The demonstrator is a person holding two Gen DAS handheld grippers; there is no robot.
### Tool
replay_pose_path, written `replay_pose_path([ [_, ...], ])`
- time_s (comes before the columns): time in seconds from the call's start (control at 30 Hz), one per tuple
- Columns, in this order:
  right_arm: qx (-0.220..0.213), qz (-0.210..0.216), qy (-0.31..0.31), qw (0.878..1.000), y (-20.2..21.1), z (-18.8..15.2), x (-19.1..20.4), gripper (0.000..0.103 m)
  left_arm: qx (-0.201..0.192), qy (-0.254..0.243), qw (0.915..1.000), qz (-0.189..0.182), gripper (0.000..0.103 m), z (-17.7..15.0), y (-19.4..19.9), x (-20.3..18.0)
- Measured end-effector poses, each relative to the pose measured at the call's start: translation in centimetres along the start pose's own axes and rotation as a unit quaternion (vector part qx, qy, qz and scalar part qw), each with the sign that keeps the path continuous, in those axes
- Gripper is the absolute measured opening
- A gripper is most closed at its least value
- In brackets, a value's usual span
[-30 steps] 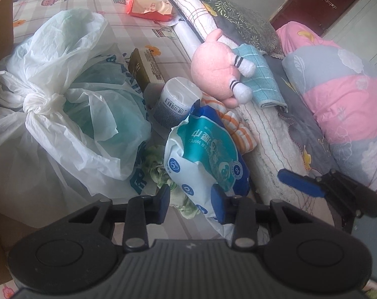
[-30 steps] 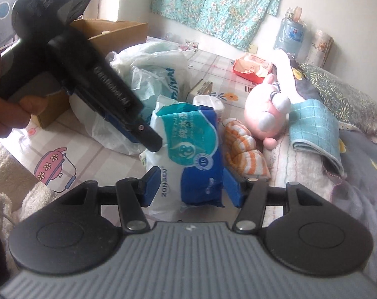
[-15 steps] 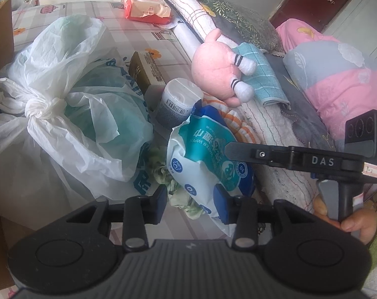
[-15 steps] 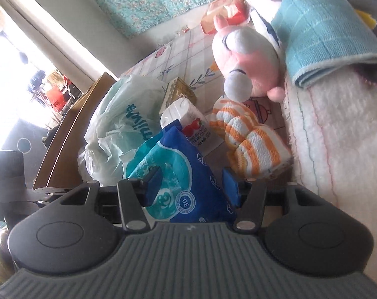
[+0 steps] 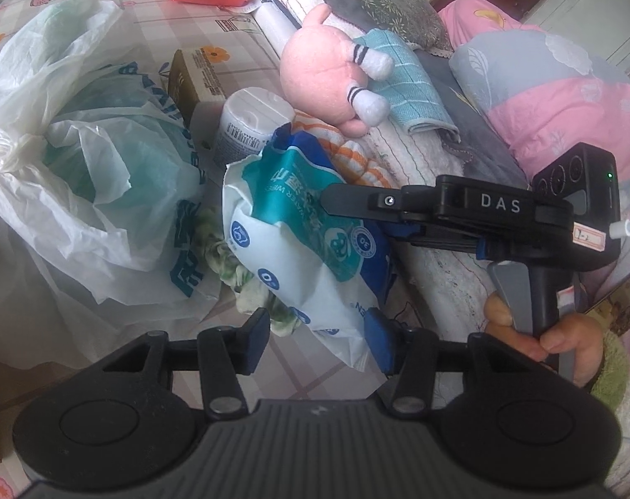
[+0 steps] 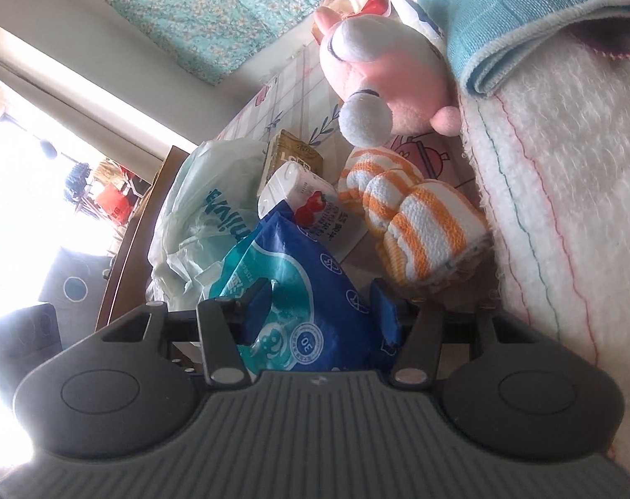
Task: Organize soft objects
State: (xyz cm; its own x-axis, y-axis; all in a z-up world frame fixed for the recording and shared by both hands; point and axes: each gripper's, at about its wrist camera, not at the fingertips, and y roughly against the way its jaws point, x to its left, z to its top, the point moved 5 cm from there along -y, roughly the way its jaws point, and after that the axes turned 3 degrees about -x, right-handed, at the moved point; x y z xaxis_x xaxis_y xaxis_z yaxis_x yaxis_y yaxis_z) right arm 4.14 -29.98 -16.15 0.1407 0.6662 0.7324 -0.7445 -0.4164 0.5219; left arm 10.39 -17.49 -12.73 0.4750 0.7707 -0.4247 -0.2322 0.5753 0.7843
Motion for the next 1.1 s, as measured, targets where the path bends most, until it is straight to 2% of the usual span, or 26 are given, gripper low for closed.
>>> replay_pose_path([
  [0.6,-0.009,0.016,-0.033,0.999,0.0,-1.0,-0.1,0.054,-0.015,0.001,0.9997,0.017,0.049,1.0,-0.3,-0.5],
  [0.87,-0.005,0.044,-0.028,0.999,0.7,-1.7,2.0,0.054,-0.056,-0.014,0.9977,0.037,0.048,1.6,1.9,-0.7],
  [1.1,-0.033,0.069,-0.032,0.997,2.4,-1.9,4.2,0.053,-0.094,-0.044,0.9936,0.044,0.048,1.9,4.6,-1.6],
])
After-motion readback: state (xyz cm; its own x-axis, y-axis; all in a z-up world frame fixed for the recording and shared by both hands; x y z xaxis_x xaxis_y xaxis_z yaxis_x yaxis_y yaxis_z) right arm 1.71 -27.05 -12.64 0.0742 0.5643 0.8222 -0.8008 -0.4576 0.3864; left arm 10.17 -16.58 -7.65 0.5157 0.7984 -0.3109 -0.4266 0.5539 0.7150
